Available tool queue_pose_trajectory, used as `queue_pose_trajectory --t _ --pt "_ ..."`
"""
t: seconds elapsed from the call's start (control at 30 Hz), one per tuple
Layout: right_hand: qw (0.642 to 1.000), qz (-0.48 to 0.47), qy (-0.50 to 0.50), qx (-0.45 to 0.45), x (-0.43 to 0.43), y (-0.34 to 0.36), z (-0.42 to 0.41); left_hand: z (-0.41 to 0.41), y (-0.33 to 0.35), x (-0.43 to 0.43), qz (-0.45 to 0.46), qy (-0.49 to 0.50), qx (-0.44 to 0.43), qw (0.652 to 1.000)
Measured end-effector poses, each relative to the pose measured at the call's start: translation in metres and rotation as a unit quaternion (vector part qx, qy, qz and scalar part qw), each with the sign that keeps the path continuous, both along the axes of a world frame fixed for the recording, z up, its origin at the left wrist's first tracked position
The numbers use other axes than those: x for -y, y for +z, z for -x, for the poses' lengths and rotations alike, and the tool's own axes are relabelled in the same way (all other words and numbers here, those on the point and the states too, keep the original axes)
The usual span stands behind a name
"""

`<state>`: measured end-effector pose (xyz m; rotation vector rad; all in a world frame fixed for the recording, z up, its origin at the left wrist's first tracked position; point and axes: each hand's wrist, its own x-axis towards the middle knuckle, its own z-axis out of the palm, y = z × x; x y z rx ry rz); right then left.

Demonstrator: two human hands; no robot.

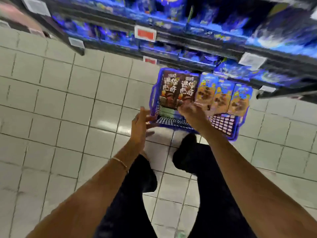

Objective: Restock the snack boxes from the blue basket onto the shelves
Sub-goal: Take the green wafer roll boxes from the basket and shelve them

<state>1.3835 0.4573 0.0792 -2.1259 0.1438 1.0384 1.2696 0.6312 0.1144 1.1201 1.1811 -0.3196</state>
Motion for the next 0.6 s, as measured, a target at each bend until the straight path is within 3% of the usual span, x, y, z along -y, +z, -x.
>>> queue_pose_trajectory --t 0.1,0.3,0.4,0.6 --pt "0.996 0.040 0.081 -0.025 0.003 -0.093 0.002 0.001 -0.074 -0.007 0.004 0.025 0.006 1.000" --pt "0.957 0.143 0.253 0.018 -0.002 -0.250 0.013 -0.011 -0.205 -0.050 -0.053 0.080 0.047 0.994" --pt "0.914 0.210 0.341 0.066 -0.008 -0.290 0.006 -0.014 -0.250 -0.061 -0.016 0.089 0.067 0.994" --pt "0.839 0.320 0.435 0.070 -0.022 -0.334 -0.004 -0.017 -0.304 -0.056 0.032 0.117 0.089 0.989"
